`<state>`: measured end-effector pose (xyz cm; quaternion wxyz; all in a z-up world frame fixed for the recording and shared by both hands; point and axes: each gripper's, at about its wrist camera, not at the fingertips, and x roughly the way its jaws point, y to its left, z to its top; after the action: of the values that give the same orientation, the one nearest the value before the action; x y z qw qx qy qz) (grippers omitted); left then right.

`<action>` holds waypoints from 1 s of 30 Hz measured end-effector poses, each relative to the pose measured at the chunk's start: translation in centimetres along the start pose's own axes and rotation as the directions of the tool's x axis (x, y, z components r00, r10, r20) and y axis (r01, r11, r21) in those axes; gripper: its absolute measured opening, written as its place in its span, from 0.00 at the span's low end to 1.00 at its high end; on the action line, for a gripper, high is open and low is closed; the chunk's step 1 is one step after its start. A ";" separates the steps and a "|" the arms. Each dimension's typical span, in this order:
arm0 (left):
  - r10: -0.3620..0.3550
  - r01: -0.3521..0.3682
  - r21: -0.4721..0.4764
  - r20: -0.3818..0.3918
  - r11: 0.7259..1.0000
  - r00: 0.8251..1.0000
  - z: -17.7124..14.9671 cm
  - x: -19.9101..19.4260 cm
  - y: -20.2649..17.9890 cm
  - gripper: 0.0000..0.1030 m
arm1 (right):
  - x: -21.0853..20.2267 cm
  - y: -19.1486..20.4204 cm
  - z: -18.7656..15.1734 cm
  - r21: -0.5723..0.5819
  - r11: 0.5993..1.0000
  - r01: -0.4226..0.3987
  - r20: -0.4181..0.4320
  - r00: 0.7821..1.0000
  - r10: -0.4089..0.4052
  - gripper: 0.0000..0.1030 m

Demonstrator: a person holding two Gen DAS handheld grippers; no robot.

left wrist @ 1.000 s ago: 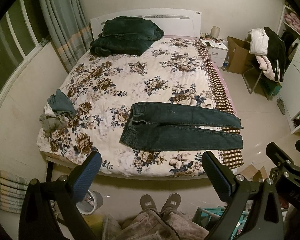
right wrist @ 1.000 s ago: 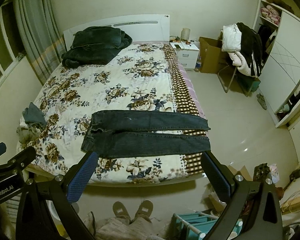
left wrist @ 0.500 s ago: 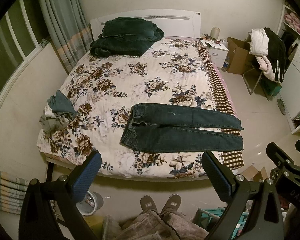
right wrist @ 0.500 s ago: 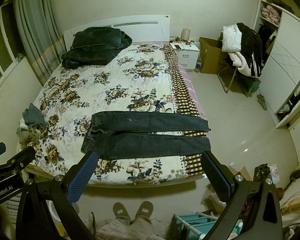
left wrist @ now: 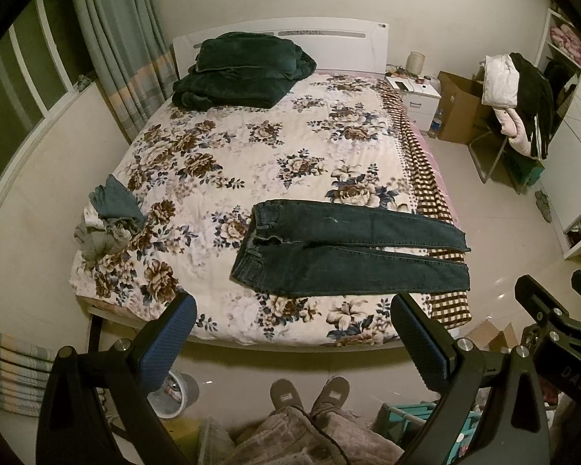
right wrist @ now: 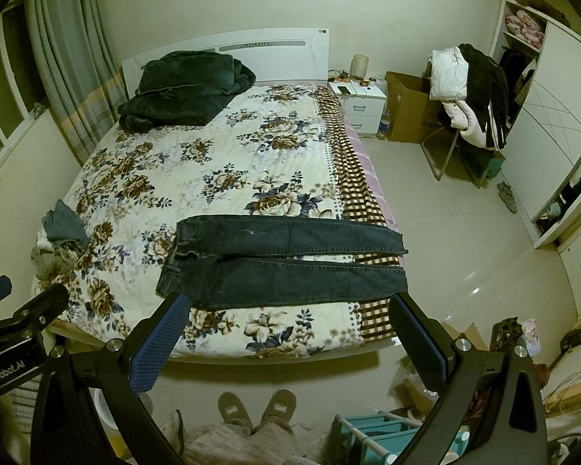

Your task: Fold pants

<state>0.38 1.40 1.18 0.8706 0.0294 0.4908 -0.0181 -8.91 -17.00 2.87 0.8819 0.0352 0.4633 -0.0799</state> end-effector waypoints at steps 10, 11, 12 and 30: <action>-0.004 0.004 -0.005 -0.006 1.000 1.000 0.4 0.4 -0.7 0.99 | 0.7 0.1 1.0 -0.001 1.000 -0.010 -0.011 1.000 0.010 1.00; -0.002 0.002 -0.006 -0.007 1.000 1.000 0.4 1.0 -1.2 0.99 | 0.8 0.1 1.1 -0.001 1.000 -0.011 -0.014 1.000 0.011 1.00; -0.004 0.004 -0.006 -0.009 1.000 1.000 0.4 1.0 -1.1 0.99 | 1.0 0.0 1.1 0.000 1.000 -0.013 -0.015 1.000 0.013 1.00; 0.110 -0.109 -0.051 0.011 0.993 0.994 4.3 8.9 -3.9 0.99 | 13.4 -7.7 5.4 0.087 0.995 0.057 -0.019 0.998 -0.055 1.00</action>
<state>8.40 -2.82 -4.38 0.8742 0.0341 0.4825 0.0417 1.56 -26.78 -4.99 0.8730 0.0616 0.4675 -0.1246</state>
